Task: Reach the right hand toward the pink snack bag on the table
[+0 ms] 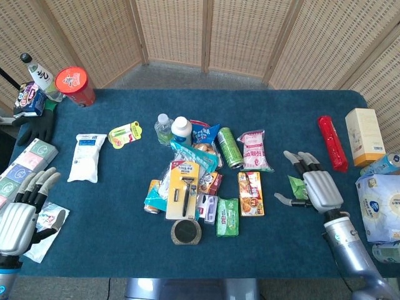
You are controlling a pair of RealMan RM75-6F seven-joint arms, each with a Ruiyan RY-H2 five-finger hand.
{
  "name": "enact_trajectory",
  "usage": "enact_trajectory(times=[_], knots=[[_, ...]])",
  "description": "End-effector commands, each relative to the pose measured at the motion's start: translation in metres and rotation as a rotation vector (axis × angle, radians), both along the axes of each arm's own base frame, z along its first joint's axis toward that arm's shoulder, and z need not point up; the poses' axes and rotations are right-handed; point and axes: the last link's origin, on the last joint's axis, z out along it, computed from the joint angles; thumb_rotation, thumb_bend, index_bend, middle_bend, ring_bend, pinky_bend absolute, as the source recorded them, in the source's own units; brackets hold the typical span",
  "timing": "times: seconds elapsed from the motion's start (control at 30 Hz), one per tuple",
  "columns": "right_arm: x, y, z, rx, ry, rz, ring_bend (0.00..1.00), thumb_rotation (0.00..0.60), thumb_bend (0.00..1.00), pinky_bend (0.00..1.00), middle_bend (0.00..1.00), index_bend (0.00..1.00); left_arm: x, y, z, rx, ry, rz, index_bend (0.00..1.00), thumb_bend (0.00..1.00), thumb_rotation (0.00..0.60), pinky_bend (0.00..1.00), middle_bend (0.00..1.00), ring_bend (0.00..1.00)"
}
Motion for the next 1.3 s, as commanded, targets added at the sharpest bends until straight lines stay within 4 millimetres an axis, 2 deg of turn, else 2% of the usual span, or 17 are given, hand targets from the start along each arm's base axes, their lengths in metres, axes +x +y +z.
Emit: enact_trajectory(times=[0.03, 0.3, 0.5, 0.87, 1.07, 1.3], knots=[[0.014, -0.034, -0.02, 0.051, -0.024, 0.012, 0.0, 0.316, 0.23, 0.01, 0.0, 0.0, 0.003, 0.0, -0.001, -0.006, 0.001, -0.003, 0.0, 0.48, 0.6, 0.0, 0.03, 0.0], [0.025, -0.082, -0.052, 0.123, 0.006, 0.015, 0.0, 0.323, 0.16, 0.01, 0.0, 0.0, 0.004, -0.001, -0.002, -0.003, 0.011, 0.016, 0.0, 0.48, 0.6, 0.0, 0.02, 0.0], [0.024, -0.105, -0.068, 0.165, 0.026, -0.011, 0.0, 0.35, 0.15, 0.01, 0.0, 0.0, 0.006, -0.002, -0.005, -0.008, 0.016, 0.018, 0.0, 0.48, 0.6, 0.0, 0.02, 0.0], [0.013, -0.135, -0.088, 0.213, 0.133, -0.052, 0.0, 0.351, 0.15, 0.01, 0.0, 0.0, 0.005, -0.001, -0.007, -0.015, 0.023, 0.028, 0.0, 0.48, 0.6, 0.0, 0.0, 0.0], [-0.002, -0.145, -0.089, 0.217, 0.195, -0.087, 0.0, 0.352, 0.17, 0.01, 0.0, 0.0, 0.004, -0.004, -0.003, -0.001, 0.024, 0.039, 0.0, 0.48, 0.6, 0.0, 0.0, 0.0], [-0.017, -0.157, -0.1, 0.242, 0.271, -0.131, 0.0, 0.355, 0.18, 0.01, 0.0, 0.0, 0.002, -0.008, -0.003, 0.004, 0.022, 0.043, 0.0, 0.48, 0.6, 0.0, 0.0, 0.0]])
